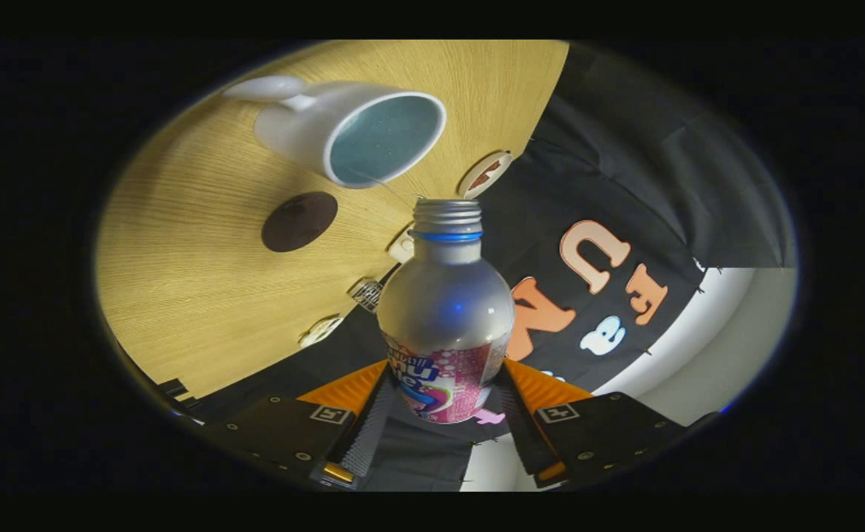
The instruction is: Take the bottle from table, then pour the juice into the cup, finally place the bottle on the coaster
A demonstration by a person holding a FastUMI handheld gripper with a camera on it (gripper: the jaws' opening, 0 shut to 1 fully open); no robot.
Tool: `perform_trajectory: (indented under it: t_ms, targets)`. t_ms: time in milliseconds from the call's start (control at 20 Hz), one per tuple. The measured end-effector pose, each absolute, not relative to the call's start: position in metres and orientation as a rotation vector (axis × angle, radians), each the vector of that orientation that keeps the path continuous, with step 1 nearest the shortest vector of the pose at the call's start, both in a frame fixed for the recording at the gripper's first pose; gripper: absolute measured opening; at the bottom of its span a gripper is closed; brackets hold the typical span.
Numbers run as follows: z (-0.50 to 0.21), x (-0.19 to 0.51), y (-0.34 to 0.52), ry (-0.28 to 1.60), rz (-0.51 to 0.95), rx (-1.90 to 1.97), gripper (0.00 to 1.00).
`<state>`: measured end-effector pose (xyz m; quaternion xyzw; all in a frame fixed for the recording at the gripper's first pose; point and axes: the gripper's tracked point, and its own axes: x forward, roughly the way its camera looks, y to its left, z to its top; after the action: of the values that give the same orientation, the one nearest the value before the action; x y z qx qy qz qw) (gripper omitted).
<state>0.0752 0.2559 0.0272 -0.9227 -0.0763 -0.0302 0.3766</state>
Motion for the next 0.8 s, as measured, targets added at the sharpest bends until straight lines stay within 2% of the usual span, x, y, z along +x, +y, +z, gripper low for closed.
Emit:
perform_trajectory:
  t_ms: [450,800]
  targets:
    - [0.026,0.078,0.255,-0.176,-0.047,-2.336,0.76]
    - [0.01,0.084,0.239,-0.053,0.037,-2.069,0.76]
